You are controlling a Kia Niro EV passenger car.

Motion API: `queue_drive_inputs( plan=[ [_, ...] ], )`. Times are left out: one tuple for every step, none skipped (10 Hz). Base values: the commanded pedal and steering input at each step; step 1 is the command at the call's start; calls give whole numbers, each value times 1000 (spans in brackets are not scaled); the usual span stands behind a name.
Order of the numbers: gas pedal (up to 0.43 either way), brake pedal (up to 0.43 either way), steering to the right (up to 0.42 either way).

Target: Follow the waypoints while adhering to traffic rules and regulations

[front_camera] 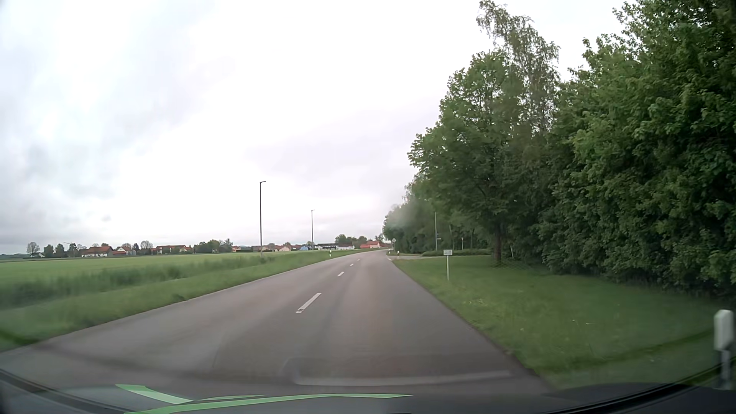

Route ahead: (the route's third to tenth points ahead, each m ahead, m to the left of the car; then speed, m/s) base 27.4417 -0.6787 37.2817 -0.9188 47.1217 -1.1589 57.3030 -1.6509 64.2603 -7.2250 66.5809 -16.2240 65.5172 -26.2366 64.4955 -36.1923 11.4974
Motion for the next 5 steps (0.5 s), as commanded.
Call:
queue_drive_inputs(
  plan=[
    [0, 0, 3],
    [0, 0, 3],
    [0, 0, 3],
    [0, 0, 3],
    [0, 0, 3]
  ],
)
